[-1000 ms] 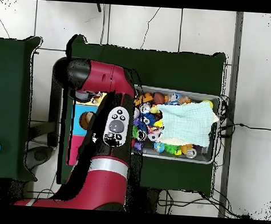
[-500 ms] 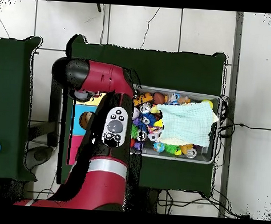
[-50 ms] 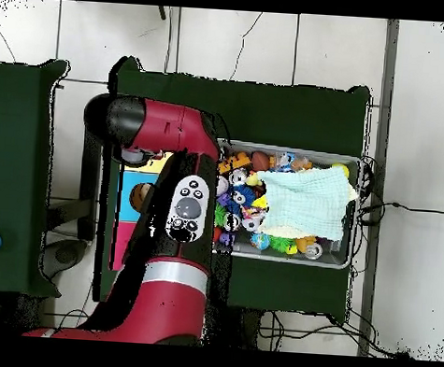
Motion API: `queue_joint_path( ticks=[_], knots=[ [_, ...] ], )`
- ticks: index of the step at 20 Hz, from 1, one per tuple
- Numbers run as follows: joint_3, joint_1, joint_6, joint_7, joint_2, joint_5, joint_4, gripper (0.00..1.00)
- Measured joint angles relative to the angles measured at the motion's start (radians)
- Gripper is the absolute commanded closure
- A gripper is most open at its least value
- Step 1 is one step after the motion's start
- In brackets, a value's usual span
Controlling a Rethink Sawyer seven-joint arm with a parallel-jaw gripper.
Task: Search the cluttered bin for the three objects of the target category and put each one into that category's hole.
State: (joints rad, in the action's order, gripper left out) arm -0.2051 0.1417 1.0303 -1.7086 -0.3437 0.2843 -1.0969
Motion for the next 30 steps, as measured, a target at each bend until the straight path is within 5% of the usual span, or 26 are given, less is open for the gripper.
queue_joint_path(
  ticks=[13, 30],
  knots=[
    [-0.062, 0.011, 0.009, 0.0, -0.106, -0.051, -0.009, 0.0],
    [-0.088, -0.085, 0.009, 0.0, -0.164, -0.155, -0.037, 0.0]
  ],
)
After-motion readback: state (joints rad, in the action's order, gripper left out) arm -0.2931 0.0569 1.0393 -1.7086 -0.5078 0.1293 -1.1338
